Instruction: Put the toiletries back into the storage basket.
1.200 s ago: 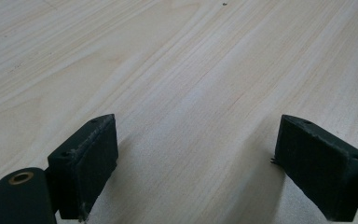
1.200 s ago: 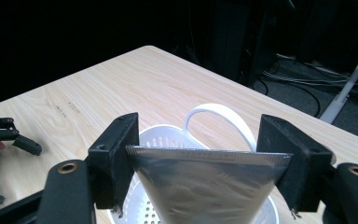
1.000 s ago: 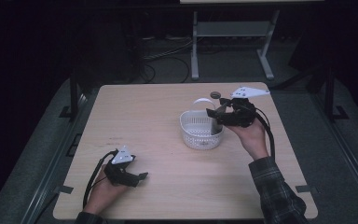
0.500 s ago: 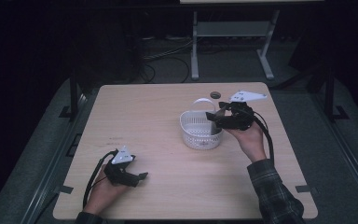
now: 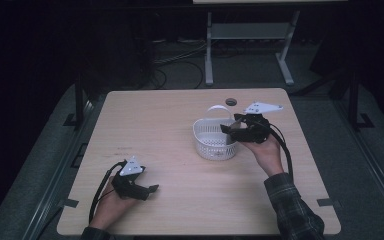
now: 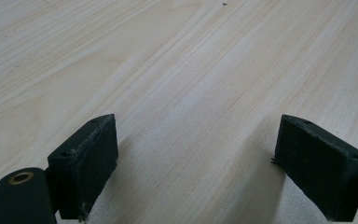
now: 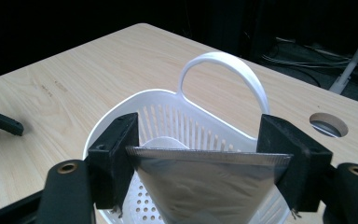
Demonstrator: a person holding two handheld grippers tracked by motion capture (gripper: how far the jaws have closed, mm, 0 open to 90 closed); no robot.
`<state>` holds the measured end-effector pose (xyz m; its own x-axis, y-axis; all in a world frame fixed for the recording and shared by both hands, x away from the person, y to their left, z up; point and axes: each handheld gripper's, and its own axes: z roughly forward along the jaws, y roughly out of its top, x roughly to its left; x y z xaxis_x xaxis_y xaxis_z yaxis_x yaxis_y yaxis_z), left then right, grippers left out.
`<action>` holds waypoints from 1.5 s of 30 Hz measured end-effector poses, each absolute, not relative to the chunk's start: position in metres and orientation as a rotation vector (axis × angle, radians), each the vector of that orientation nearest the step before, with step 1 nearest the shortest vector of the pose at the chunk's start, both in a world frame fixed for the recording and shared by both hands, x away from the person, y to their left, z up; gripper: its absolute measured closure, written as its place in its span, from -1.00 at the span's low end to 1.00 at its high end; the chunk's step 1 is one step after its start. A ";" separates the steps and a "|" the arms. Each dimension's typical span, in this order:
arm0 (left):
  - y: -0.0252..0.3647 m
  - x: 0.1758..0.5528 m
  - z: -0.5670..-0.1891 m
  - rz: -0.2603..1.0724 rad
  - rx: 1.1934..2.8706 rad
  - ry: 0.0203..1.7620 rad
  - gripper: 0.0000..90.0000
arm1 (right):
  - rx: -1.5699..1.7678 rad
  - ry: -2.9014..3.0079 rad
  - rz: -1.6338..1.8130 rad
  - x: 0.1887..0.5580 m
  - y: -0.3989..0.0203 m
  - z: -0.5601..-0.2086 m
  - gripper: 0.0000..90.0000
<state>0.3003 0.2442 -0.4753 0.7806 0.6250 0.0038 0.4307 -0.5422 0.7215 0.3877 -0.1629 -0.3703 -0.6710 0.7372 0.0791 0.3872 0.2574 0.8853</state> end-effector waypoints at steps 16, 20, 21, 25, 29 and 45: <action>0.244 0.300 -0.475 0.338 2.228 0.780 -0.73 | 1.018 2.214 1.350 0.389 -0.158 -0.376 -0.33; 0.244 0.300 -0.475 0.340 2.229 0.778 -0.73 | 1.022 2.225 1.341 0.389 -0.157 -0.377 -0.34; 0.244 0.300 -0.475 0.340 2.229 0.778 -0.73 | 1.022 2.227 1.337 0.389 -0.157 -0.378 -0.34; 0.244 0.300 -0.475 0.340 2.229 0.778 -0.73 | 1.022 2.238 1.324 0.389 -0.156 -0.379 -0.34; 0.244 0.300 -0.475 0.340 2.229 0.778 -0.73 | 1.025 2.247 1.319 0.389 -0.155 -0.380 -0.34; 0.244 0.300 -0.475 0.340 2.229 0.779 -0.73 | 1.050 2.240 1.350 0.389 -0.158 -0.380 -0.48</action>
<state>0.3004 0.2442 -0.4753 0.7809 0.6246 0.0059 0.4291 -0.5433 0.7216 0.3888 -0.1581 -0.3800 -0.6780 0.7288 0.0954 0.4249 0.2826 0.8600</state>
